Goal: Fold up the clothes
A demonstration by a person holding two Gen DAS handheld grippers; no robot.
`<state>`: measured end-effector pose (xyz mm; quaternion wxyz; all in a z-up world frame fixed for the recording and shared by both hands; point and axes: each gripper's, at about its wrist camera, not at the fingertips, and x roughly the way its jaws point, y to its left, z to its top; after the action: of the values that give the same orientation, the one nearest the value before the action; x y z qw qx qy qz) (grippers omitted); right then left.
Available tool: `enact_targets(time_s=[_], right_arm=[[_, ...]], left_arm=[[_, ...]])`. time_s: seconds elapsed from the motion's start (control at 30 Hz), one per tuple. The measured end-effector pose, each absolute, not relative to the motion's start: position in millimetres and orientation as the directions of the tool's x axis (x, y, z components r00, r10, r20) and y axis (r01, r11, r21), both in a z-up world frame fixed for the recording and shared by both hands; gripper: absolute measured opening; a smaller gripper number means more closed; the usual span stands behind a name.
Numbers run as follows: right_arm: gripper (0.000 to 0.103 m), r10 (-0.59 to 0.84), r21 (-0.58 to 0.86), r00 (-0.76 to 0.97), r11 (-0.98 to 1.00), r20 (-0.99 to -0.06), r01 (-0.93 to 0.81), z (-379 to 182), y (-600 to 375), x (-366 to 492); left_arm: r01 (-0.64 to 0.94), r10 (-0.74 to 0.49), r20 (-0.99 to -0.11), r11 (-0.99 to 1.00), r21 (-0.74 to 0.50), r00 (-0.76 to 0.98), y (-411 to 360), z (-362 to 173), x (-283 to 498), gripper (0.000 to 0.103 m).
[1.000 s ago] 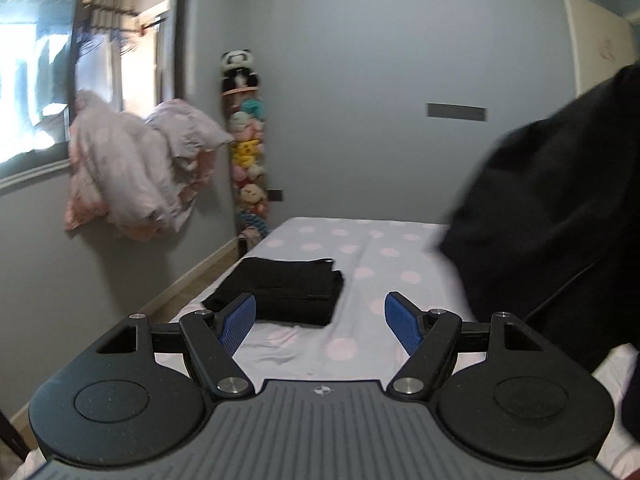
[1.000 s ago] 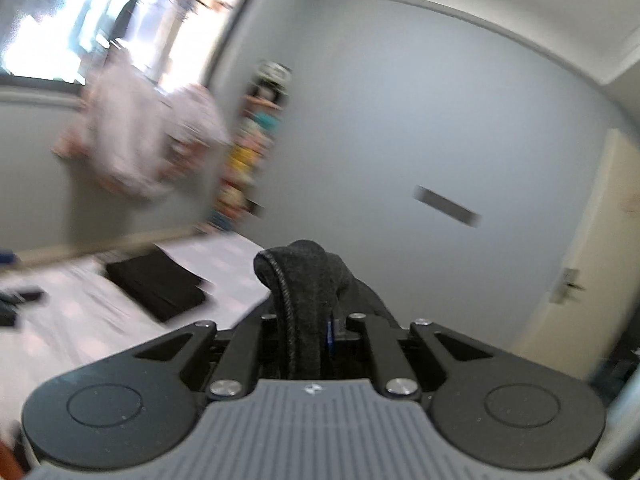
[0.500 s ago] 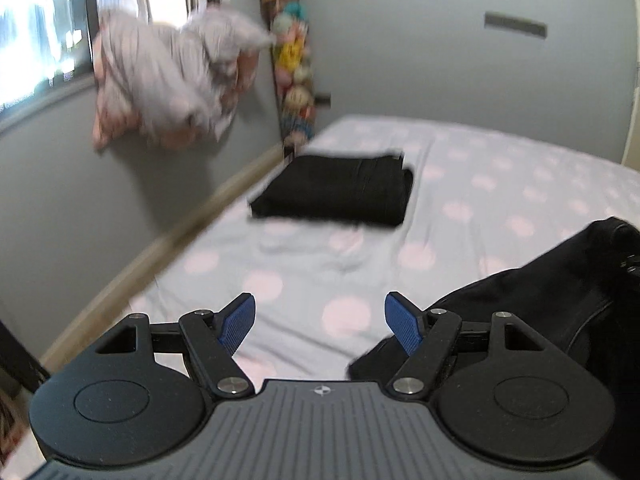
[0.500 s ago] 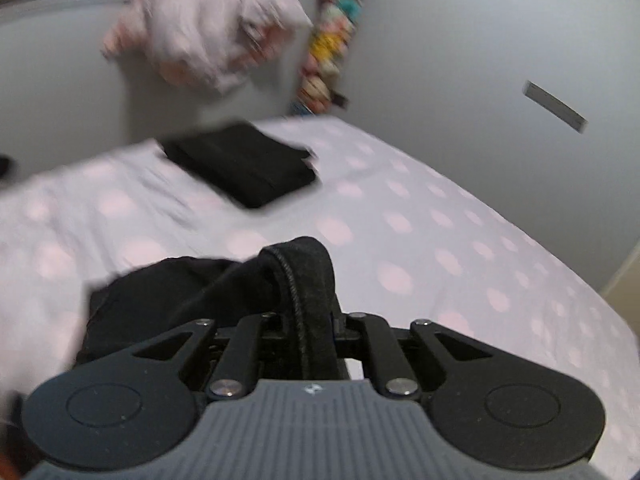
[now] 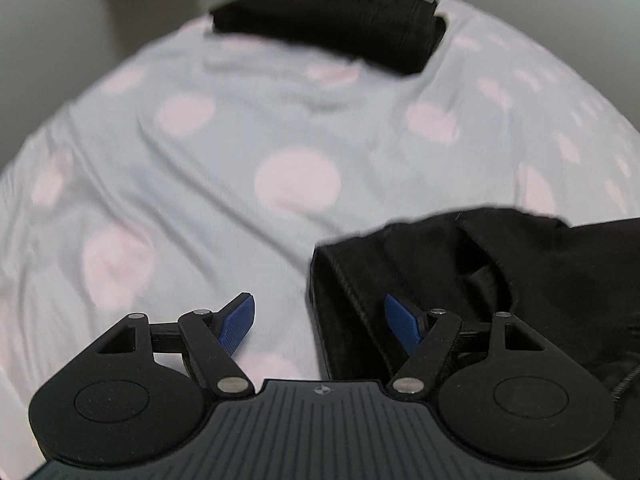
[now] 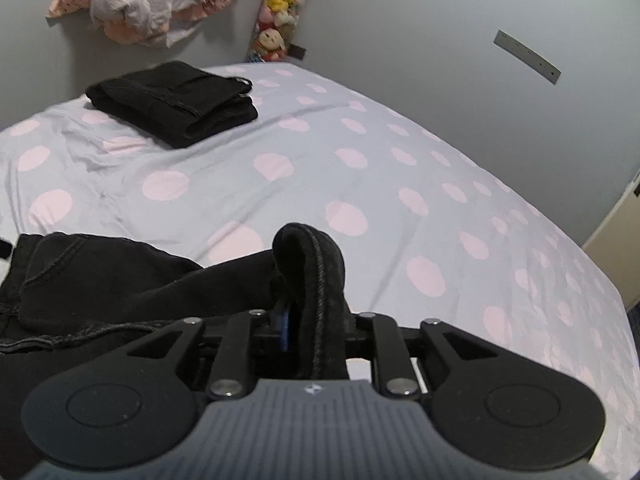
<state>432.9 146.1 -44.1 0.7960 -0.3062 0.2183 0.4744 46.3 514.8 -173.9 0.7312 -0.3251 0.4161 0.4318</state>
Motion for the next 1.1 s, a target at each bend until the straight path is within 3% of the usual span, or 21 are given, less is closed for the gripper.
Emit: enact_targets(time_s=[0.13,0.3,0.37,0.4,0.47,0.53,0.73,0.9,1.1], right_arm=[[0.06,0.668,-0.213,0.429,0.384,-0.607,-0.899,-33.6,126.5,441.7],[0.071,0.692,-0.143,0.464,0.47,-0.553,-0.871,-12.3,84.1,450.8],[0.077,0.681,-0.156,0.501,0.503,-0.534,-0.85,-7.0,63.6,453.5],[0.078,0.668,-0.169,0.523,0.522,-0.529,-0.836,-4.4,52.8,455.0],[0.078,0.626,-0.194,0.567,0.562,-0.535,-0.804,-1.7,31.1,461.0],[0.078,0.57,-0.192,0.61,0.625,-0.551,-0.757,-1.9,8.2,470.3],[0.079,0.489,-0.056,0.622,0.758,-0.612,-0.65,-11.8,-46.5,485.4],[0.079,0.394,-0.069,0.6,0.796,-0.696,-0.602,-33.1,-67.9,499.6],[0.079,0.379,0.12,0.448,0.854,-0.81,-0.506,-43.7,-109.5,537.6]], left_arm=[[-0.901,0.282,-0.918,0.408,-0.147,0.278,513.4,-193.8,46.3,0.085],[-0.894,0.276,-0.922,0.427,-0.134,0.27,510.7,-197.3,49.5,0.084],[-0.887,0.284,-0.918,0.443,-0.132,0.279,509.0,-196.9,50.8,0.073],[-0.882,0.287,-0.914,0.451,-0.134,0.286,508.0,-196.3,51.0,0.07],[-0.872,0.29,-0.908,0.467,-0.143,0.304,505.8,-194.5,51.9,0.054],[-0.868,0.295,-0.903,0.476,-0.145,0.313,505.7,-194.6,56.0,0.048],[-0.871,0.316,-0.895,0.471,-0.141,0.316,507.8,-195.1,55.0,0.017],[-0.874,0.305,-0.883,0.442,-0.201,0.357,513.8,-196.5,45.7,0.012],[-0.874,0.301,-0.888,0.446,-0.192,0.348,514.2,-196.8,47.0,0.012]])
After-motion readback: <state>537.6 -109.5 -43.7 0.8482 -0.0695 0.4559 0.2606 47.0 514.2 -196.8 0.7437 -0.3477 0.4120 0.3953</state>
